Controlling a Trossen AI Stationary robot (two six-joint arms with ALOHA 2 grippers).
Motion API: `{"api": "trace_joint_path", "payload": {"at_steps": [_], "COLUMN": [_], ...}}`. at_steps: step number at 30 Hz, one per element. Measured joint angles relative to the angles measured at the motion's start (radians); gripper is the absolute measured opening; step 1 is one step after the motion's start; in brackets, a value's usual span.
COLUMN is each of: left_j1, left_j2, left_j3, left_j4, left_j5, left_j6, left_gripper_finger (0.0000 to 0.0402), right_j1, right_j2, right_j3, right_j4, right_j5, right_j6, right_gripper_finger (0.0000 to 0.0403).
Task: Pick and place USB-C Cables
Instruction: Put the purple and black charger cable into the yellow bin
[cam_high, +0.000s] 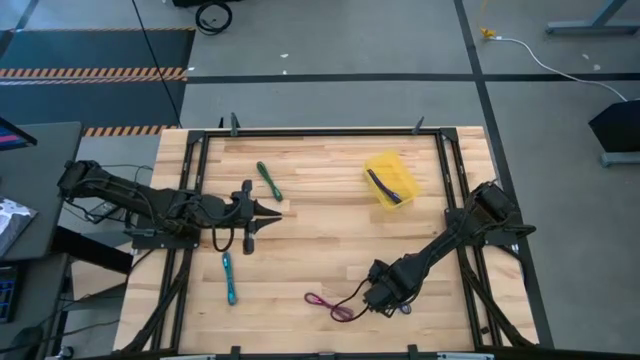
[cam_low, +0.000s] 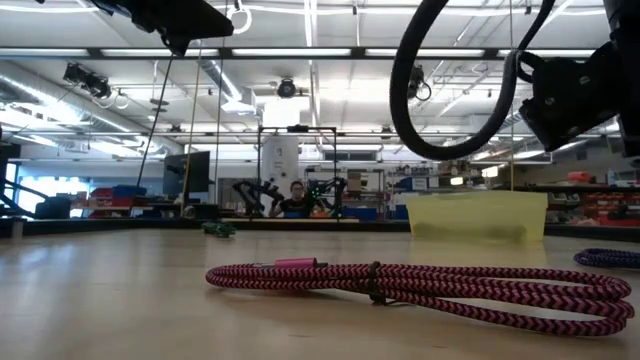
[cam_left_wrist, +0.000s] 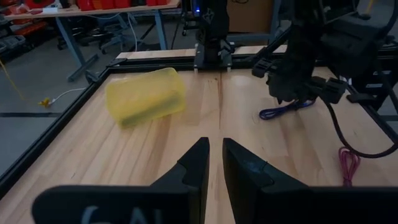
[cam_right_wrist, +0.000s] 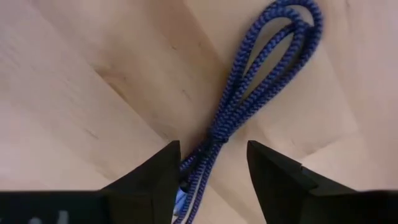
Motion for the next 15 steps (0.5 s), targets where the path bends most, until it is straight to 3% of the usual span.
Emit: {"api": "trace_joint_path", "payload": {"at_steps": [8, 15], "left_j1": [0.0, 0.0], "left_j2": [0.0, 0.0], "left_j3": [0.0, 0.0], "left_j4": [-0.001, -0.001], "left_j5": [0.0, 0.0], "left_j6": [0.0, 0.0], "left_gripper_finger": [0.0053, 0.0053], "right_j1": [0.0, -0.008], "right_j2": [0.0, -0.004], "right_j3": [0.0, 0.0], "right_j4": [-0.028, -0.081], "right_j5": [0.022, 0.082], "right_j6": [-0.007, -0.108], "right_gripper_finger": [0.0142, 0.0015]}}
